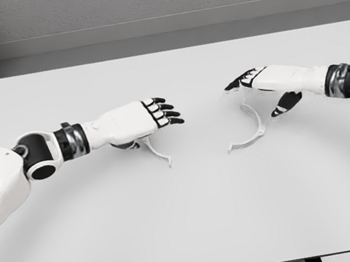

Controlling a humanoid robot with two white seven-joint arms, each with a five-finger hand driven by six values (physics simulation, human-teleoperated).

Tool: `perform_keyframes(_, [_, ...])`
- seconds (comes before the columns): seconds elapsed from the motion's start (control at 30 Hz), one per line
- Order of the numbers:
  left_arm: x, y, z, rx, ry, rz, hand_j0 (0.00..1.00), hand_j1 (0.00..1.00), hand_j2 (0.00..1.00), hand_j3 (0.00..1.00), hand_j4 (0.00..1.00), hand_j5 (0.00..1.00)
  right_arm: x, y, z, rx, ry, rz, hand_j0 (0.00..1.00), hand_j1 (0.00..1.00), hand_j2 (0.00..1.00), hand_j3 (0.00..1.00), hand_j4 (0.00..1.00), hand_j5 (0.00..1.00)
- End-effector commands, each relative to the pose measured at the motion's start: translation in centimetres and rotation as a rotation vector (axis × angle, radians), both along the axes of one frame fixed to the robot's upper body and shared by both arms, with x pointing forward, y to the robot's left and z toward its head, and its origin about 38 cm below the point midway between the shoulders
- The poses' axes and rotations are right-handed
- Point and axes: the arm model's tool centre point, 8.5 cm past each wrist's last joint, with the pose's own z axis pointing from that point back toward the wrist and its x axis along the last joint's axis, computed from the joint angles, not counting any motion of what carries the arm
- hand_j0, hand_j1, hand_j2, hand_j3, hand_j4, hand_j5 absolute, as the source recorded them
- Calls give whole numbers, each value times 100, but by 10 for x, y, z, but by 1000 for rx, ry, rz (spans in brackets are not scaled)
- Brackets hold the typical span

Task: Assemble PVC drainage pipe clamps

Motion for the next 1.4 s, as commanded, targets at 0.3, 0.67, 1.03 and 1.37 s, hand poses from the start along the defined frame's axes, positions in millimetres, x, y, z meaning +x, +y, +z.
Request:
perform_keyframes(0.3, [-1, -14, -3, -19, 13, -16, 100, 100, 100, 100, 100, 100, 22, 28, 1, 30, 17, 4, 100, 100, 100, 100, 100, 100])
perform_keyframes(0.67, [-4, -34, -10, -17, 33, -44, 100, 100, 100, 100, 100, 100, 26, 21, -14, -10, 58, -37, 100, 100, 100, 100, 100, 100])
perform_keyframes(1.03, [-8, -51, -10, -34, 40, -73, 100, 100, 100, 100, 100, 100, 25, 24, -17, -20, 64, -26, 100, 100, 100, 100, 100, 100])
perform_keyframes(1.37, [-7, -62, -5, -47, 31, -89, 100, 100, 100, 100, 100, 100, 24, 30, -19, -23, 68, -11, 100, 100, 100, 100, 100, 100])
